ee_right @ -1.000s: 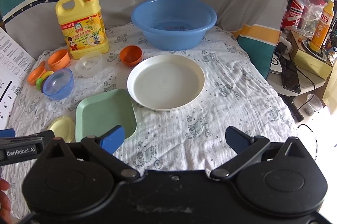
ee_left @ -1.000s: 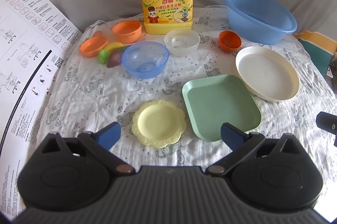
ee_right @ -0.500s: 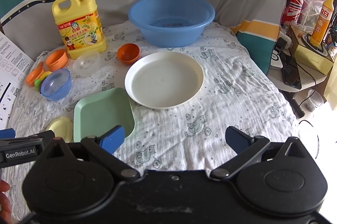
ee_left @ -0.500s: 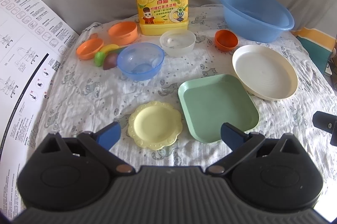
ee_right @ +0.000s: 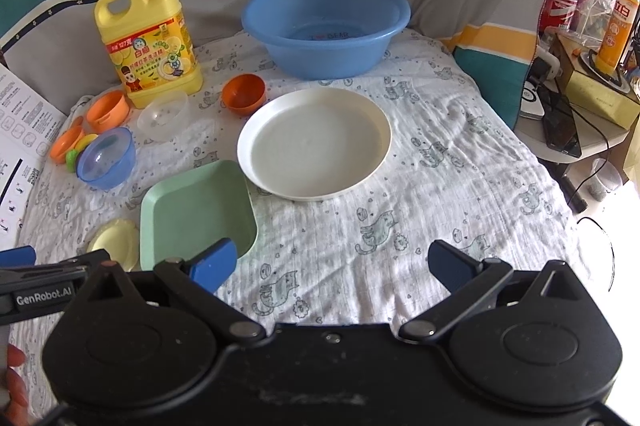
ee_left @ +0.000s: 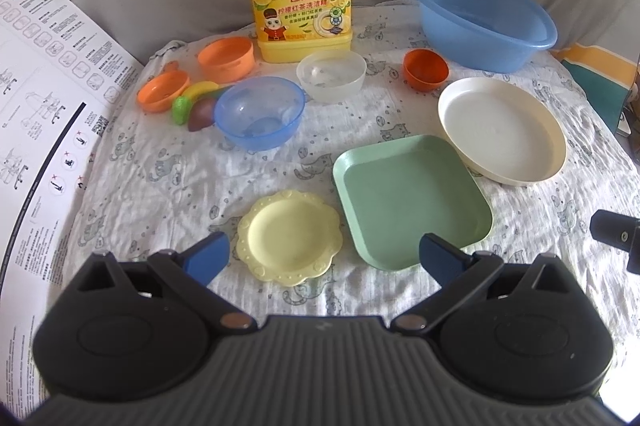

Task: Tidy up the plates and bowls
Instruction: 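Move both grippers toward the white round plate, then close the left gripper on the white plate rim while the right gripper grips it too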

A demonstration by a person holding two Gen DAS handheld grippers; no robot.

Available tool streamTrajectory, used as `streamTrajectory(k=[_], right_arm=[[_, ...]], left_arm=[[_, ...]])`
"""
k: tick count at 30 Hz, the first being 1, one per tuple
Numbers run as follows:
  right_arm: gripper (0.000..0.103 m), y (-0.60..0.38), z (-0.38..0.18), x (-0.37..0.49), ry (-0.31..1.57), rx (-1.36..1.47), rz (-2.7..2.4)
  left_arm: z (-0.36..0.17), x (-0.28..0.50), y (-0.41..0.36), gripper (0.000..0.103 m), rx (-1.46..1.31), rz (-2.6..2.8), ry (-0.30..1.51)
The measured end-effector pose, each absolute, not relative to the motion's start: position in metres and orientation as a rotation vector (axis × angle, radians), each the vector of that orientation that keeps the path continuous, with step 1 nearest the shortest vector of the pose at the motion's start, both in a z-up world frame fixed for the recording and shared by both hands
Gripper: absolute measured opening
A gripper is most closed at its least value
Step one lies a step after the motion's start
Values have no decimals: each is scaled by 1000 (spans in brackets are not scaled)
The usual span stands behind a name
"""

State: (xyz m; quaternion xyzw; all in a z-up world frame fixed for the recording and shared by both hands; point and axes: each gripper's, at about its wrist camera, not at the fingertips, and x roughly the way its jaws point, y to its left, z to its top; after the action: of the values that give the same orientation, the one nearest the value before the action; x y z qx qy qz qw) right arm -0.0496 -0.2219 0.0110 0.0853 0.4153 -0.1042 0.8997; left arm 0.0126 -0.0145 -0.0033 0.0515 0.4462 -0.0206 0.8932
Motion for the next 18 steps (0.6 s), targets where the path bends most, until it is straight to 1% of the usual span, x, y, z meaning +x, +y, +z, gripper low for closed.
streamTrajectory(k=[6, 15, 18], right_arm=[[103, -225, 8, -46, 832, 185, -178], [103, -234, -8, -29, 806, 108, -125], [103, -247, -13, -18, 812, 147, -77]], left_arm=[[-10, 19, -19, 103, 117, -53, 940], [-21, 41, -29, 103, 131, -77, 945], [-24, 54, -36, 103, 137, -104, 935]])
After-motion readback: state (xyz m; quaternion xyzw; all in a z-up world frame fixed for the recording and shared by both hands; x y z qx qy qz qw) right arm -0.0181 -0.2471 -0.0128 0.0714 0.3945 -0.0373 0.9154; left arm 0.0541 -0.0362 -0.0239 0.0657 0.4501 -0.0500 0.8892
